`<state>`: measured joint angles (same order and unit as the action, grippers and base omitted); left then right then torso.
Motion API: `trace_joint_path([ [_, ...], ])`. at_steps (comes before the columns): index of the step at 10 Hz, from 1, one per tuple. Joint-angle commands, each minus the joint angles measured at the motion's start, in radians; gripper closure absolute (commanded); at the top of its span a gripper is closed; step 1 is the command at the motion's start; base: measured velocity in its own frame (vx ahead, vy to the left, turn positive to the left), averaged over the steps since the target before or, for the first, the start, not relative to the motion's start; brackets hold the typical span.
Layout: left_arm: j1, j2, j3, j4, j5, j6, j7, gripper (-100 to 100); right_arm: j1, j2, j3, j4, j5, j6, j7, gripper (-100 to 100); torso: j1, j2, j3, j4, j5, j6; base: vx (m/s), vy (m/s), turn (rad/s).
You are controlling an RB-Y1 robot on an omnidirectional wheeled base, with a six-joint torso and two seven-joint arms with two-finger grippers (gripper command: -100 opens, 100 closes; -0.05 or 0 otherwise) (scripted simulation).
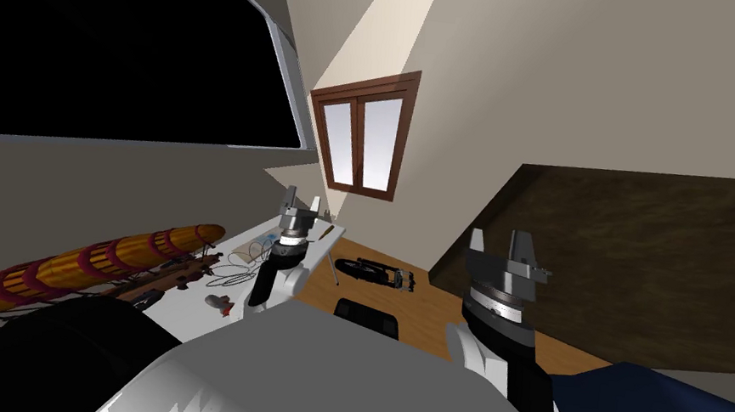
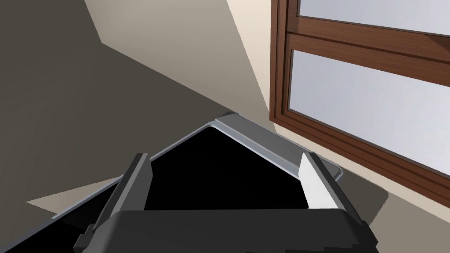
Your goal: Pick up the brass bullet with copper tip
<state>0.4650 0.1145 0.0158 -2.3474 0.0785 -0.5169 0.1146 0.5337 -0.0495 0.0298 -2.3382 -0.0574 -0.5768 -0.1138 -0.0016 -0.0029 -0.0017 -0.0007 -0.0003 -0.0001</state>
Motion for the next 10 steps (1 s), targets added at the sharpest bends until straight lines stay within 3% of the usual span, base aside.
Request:
trace_joint_path([
  [1,0.004,0.024,0.015,0.005,0.023,0.050,0.032,-100,0.000,0.000,0.000,0.000,0.000,0.000,0.000,0,0.000,0.000,0.000,0.000,0.000,0.000,0.054,-0.033,0.062],
  [2,0.004,0.024,0.015,0.005,0.023,0.057,0.032,-100,0.000,0.000,0.000,0.000,0.000,0.000,0.000,0,0.000,-0.001,0.000,0.000,0.000,0.000,0.046,-0.026,0.021],
  [4,-0.001,0.049,0.042,0.021,0.058,0.122,0.077,-100,0.000,0.000,0.000,0.000,0.000,0.000,0.000,0,0.000,0.000,0.000,0.000,0.000,0.000,0.055,-0.025,0.057],
  [5,-0.001,0.049,0.042,0.021,0.058,0.138,0.077,-100,0.000,0.000,0.000,0.000,0.000,0.000,0.000,0,0.000,-0.001,-0.001,0.000,0.000,0.000,0.048,-0.031,0.032],
  [7,-0.007,0.070,0.073,0.037,0.099,0.211,0.129,-100,0.000,0.000,0.000,0.000,0.000,0.000,0.000,0,-0.001,-0.001,0.000,0.000,0.000,0.000,0.051,-0.046,0.081],
  [10,-0.010,0.079,0.090,0.045,0.121,0.282,0.158,-100,0.000,0.000,0.000,0.000,0.000,0.000,0.000,0,0.000,-0.001,0.000,0.000,0.000,0.000,0.046,-0.029,0.043],
])
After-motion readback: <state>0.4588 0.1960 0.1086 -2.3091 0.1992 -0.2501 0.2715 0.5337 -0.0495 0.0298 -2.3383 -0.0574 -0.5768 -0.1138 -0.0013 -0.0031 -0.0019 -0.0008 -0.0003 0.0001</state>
